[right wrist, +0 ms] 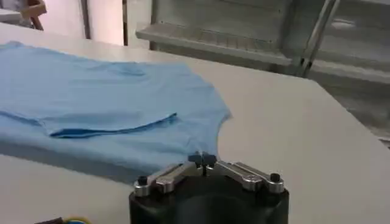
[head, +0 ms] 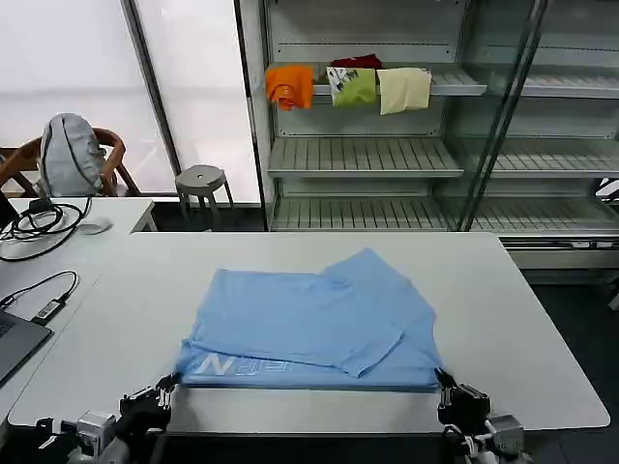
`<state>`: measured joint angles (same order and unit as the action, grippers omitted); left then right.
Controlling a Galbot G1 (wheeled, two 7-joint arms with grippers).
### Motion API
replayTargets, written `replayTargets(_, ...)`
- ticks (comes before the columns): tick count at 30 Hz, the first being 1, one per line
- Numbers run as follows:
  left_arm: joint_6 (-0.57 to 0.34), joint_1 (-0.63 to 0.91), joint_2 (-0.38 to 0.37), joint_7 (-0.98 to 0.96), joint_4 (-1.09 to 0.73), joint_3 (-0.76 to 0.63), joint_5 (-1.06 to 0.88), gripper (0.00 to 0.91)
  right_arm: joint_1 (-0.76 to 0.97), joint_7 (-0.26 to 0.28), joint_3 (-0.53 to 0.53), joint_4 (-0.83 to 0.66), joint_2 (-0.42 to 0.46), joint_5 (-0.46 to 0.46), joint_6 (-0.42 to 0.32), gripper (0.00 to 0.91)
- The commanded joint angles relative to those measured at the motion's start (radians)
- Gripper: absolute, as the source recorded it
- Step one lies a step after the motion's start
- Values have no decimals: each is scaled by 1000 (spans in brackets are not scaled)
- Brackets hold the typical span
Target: Fold and organize the clothes.
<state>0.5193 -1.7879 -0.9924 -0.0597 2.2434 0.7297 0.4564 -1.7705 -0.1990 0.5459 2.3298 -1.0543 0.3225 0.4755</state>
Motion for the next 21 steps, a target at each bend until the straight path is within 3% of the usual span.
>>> replayTargets(1,-6,-122,-1,6,35,70,-16,907,-90,-1,16,55,-7,-48,-17,413)
replayTargets(2,-5,-125,-2,6,31,70,-18,907,-92,-2,15,55,-9,-49,-18,907)
replayTargets(9,-9,-115,-12,16,60,67,-39,907,-122,16,12,86,-20,-39,-30,907)
replayTargets(16,-3,-67,8,6,177,154,-27,907,-128,27,88,180,0,85,-38,907)
replayTargets(19,-7,25,37,5,178,147,-22,907,1,-7,84,156,21,124,-54,907)
replayTargets(21,-15,113,63,7,142,106,-3,907,124,-36,53,110,33,134,-16,907)
